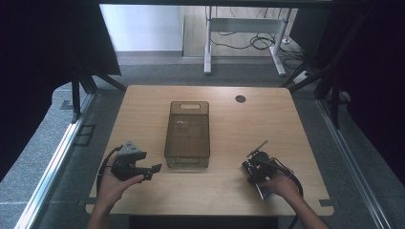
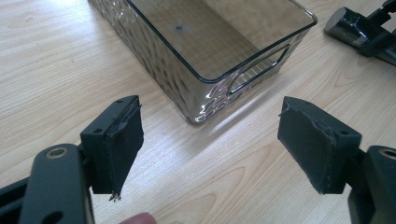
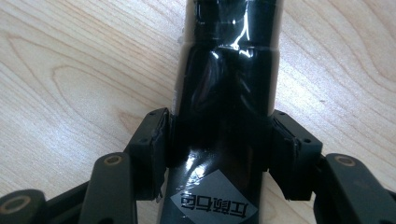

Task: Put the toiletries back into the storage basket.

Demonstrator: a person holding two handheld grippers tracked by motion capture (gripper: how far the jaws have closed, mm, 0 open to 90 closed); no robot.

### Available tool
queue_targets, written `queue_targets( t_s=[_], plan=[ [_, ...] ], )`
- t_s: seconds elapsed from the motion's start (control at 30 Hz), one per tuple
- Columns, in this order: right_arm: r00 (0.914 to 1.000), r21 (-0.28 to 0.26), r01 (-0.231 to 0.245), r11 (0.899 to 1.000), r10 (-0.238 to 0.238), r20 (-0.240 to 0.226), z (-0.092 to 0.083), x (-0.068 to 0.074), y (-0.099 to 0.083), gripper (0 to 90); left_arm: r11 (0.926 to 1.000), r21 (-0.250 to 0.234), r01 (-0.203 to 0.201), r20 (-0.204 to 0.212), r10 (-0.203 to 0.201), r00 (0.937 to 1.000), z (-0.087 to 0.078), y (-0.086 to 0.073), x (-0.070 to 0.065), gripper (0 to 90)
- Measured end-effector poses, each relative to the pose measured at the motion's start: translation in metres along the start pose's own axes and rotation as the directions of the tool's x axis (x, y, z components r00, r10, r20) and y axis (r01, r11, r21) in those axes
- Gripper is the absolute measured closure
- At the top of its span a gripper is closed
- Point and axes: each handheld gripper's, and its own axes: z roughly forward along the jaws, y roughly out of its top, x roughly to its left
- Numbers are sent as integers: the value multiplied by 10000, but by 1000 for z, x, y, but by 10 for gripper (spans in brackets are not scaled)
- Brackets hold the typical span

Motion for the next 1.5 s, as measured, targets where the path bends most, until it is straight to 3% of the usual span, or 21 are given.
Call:
queue_targets(
  t_s=[0.33, 0.83, 1.03, 1.5],
  plan=[
    [9973, 213, -161, 9996, 176, -715, -3, -10, 0, 445, 9999, 137, -60, 1, 60, 10000, 3, 0, 0, 225],
    [9880, -607, -588, 9964, 493, -1466, -35, -16, 11, 447, 10000, 45, -70, 10, 70, 10000, 1, 1, -1, 226],
    [9855, -827, -781, 9935, 644, -1567, -48, -17, 18, 447, 9999, 106, -87, 35, 86, 10000, 3, 0, -1, 226],
    [9806, -1185, -705, 9904, 471, -1901, -67, -11, 41, 448, 9999, 76, -74, 78, 74, 9999, 4, 0, -2, 226]
  ],
)
